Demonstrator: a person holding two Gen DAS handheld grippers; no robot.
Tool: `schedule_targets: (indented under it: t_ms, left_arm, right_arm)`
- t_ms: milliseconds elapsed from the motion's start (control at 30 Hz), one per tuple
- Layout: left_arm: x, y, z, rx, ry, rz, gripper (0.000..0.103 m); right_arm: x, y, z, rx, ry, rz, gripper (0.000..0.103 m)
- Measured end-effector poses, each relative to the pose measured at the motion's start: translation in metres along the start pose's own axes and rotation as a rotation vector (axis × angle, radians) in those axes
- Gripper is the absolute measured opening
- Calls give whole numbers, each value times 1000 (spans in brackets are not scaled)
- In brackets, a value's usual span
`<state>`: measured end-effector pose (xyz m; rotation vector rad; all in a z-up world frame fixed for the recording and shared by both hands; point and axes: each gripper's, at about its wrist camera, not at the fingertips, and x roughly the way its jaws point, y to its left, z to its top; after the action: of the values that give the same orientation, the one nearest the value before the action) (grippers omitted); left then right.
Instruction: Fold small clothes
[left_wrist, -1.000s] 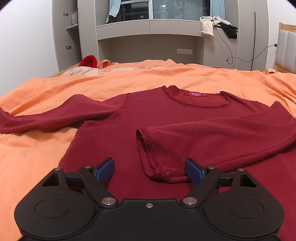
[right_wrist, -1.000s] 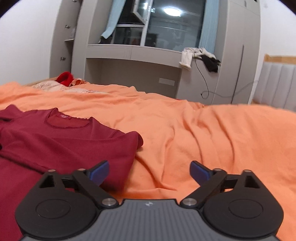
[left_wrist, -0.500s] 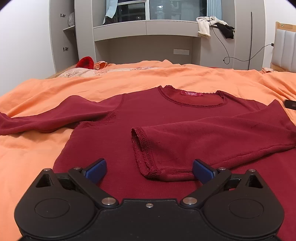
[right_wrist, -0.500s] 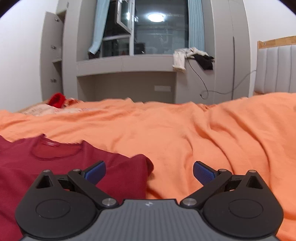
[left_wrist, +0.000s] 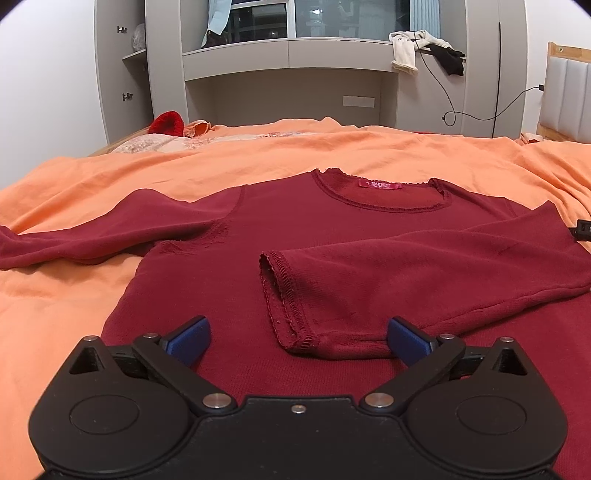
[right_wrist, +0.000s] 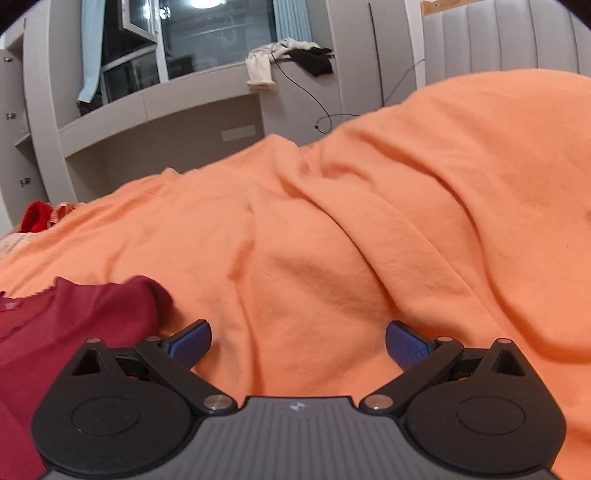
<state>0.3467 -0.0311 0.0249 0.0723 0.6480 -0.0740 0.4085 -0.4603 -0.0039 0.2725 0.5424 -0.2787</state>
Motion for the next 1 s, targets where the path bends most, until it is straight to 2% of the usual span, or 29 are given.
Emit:
schedule_targets:
  t_ms: [133,300,367,467,600,700,800,1000]
  left_arm:
    - [-1,1,0,-2,-1,-10,102]
    - [-2,4,2,-12,2,-26,102]
    - [-4,8,3,-28,-3,-42,102]
    - [-10,20,7,-74,-22,-63,102]
    - [-18,50,16,-177,-73,-22,102]
    - [-22,78,18,-269,-120,53,102]
    - [-23,110,20,-369,-127,106,102]
    - [-22,180,11,-607,-97,156,102]
  right_arm:
    - [-26,9,2,-41,-3,82,103]
    - [-61,32,-9,-158,5,232,103]
    - [-62,42,-12,-232,24,238,103]
    - [-54,48,-22,-289,88,187,103]
    - [-49,35,-27,-202,139,210,103]
    - [-60,31,-27,-190,120,195,103]
    - [-82,27,-29,-163,52,205,103]
    - [-124,31,-38,-87,43,393,103]
